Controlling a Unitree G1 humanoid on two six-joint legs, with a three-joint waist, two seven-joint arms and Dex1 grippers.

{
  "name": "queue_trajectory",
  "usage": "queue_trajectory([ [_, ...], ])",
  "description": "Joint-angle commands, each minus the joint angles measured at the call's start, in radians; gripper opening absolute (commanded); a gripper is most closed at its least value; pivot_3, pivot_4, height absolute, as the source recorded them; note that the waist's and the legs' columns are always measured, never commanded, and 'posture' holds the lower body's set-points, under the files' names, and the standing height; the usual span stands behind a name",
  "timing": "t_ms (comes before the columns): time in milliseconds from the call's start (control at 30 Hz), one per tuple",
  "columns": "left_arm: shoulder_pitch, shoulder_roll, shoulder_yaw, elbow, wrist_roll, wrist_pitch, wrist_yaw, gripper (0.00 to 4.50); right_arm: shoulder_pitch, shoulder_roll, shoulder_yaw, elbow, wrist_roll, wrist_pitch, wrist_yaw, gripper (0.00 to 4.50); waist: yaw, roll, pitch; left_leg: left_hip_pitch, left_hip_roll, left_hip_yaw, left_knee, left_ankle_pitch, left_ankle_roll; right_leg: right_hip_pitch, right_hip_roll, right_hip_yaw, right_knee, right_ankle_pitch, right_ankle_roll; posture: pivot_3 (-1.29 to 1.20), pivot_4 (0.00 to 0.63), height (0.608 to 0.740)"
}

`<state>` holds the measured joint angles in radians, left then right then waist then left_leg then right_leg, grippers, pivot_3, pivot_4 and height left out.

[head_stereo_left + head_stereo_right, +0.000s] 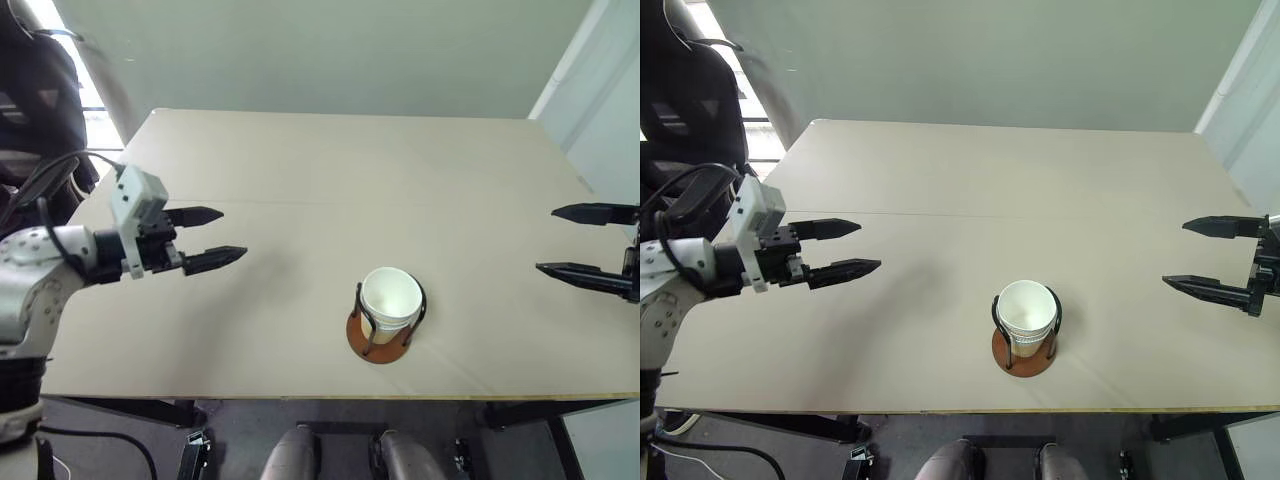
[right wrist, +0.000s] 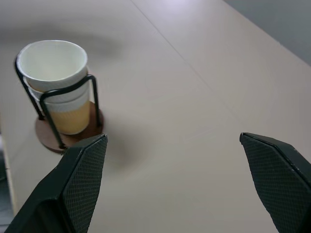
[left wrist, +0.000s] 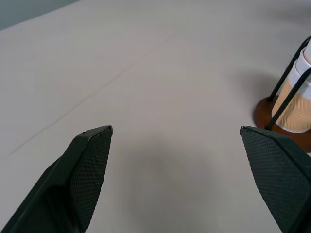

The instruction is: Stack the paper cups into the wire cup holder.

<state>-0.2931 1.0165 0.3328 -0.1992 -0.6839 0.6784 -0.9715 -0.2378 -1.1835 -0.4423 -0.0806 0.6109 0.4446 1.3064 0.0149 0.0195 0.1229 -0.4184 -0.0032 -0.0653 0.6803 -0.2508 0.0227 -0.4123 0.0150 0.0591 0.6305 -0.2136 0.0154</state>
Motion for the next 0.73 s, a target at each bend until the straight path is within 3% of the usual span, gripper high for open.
queue_trajectory([
  [33,0.049,0.015,0.120,-0.102,-0.050,0.059,0.037,4.48,-0.090,-0.004,0.059,0.053,-0.026,-0.048,0.024,4.50,-0.001,0.000,0.000,0.000,0.000,0.000,0.000,-0.001,0.001,-0.001,0.000,0.000,0.001,0.001,-0.002,0.00,0.150,0.740],
  [433,0.255,0.019,0.378,-0.272,-0.094,0.176,0.090,4.48,-0.419,0.094,0.305,0.274,-0.124,-0.139,0.140,4.50,-0.023,-0.001,0.001,0.007,0.002,0.000,-0.002,0.006,0.001,-0.004,0.002,0.001,0.014,0.007,-0.014,0.00,0.150,0.740],
  [733,0.329,-0.004,0.453,-0.333,-0.117,0.194,0.124,4.48,-0.510,0.141,0.356,0.360,-0.180,-0.179,0.193,4.50,-0.020,-0.001,0.001,0.006,0.002,0.000,-0.006,0.005,-0.002,-0.007,0.002,0.000,0.013,0.005,-0.017,0.00,0.150,0.740],
])
